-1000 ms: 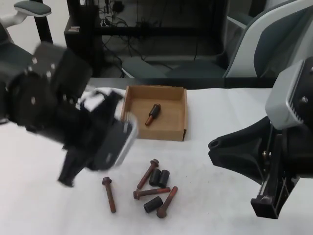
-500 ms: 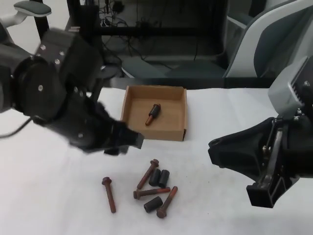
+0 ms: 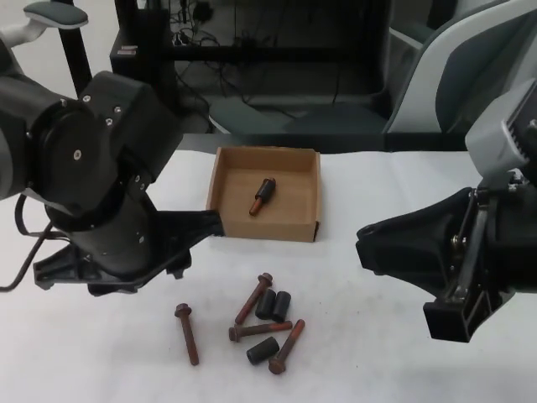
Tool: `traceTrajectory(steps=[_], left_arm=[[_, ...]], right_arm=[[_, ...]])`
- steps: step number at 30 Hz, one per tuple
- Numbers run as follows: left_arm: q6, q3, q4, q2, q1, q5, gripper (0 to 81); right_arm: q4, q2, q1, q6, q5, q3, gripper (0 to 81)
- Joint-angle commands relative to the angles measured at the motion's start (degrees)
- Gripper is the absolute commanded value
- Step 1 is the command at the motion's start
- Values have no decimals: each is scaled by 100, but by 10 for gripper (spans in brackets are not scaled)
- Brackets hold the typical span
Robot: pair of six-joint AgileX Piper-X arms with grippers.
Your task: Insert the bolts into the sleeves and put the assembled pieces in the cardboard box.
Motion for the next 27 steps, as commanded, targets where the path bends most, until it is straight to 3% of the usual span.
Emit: traceTrajectory(steps=[1,8,16,27], left_arm=[[-84,-8,-36,-59,-26,-117,473],[-348,-8,-77,5,-26,-542,473],[-384,-8,-355,820,-37,437,473],[-384,-8,-508,1221,-37,438,473]], right_arm=[[-56,-55,-22,5,-21,-83,4],[-56,-55,-22,-7,-21,-79,4],[-56,-55,-22,-7,-21,-79,4],[-56,-55,-22,-7,-21,-79,4]])
